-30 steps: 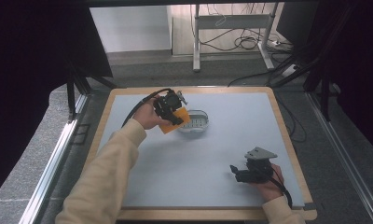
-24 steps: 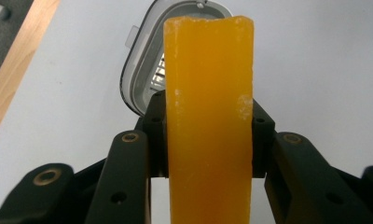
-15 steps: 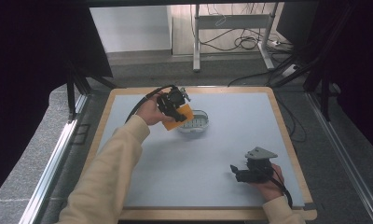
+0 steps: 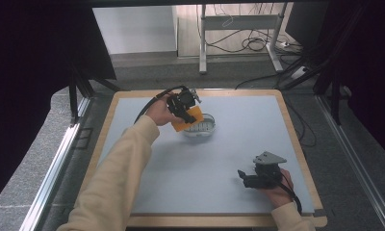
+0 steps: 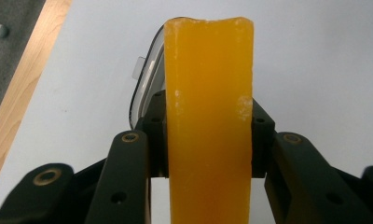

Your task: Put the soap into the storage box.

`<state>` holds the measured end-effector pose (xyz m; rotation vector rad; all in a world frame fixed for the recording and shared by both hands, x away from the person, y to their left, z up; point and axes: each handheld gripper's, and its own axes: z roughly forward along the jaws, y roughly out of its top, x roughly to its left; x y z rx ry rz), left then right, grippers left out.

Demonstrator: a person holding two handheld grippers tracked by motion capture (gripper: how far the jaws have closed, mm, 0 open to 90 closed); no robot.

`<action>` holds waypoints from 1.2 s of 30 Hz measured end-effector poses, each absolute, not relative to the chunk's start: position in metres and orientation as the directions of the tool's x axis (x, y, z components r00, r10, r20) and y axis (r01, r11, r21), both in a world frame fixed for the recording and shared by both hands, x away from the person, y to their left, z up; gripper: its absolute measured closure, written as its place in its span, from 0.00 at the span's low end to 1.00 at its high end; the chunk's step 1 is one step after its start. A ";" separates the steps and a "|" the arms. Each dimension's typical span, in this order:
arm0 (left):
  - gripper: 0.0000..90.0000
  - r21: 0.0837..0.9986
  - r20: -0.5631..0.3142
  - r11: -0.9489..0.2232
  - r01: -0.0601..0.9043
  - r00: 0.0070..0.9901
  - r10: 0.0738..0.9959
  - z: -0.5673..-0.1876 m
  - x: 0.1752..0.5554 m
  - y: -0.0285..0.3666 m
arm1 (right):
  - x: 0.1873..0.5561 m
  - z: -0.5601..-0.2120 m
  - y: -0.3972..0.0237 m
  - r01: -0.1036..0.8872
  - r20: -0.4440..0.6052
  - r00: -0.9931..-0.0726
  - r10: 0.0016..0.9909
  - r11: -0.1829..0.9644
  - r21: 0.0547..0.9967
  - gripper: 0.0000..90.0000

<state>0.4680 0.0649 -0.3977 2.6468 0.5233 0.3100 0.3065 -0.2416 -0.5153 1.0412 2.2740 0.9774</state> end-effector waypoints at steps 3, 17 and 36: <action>0.69 0.452 0.124 -0.838 0.306 0.908 0.399 -0.400 0.472 0.063 | 0.306 -0.515 -0.242 0.462 -0.107 -0.612 0.784 0.464 0.755 0.14; 0.69 0.432 0.120 -0.858 0.279 0.925 0.361 -0.411 0.487 0.050 | 0.306 -0.515 -0.243 0.468 -0.099 -0.610 0.786 0.458 0.756 0.14; 0.69 0.344 0.177 -0.924 0.164 0.956 0.236 -0.420 0.501 0.022 | 0.306 -0.516 -0.242 0.463 -0.102 -0.616 0.781 0.463 0.756 0.14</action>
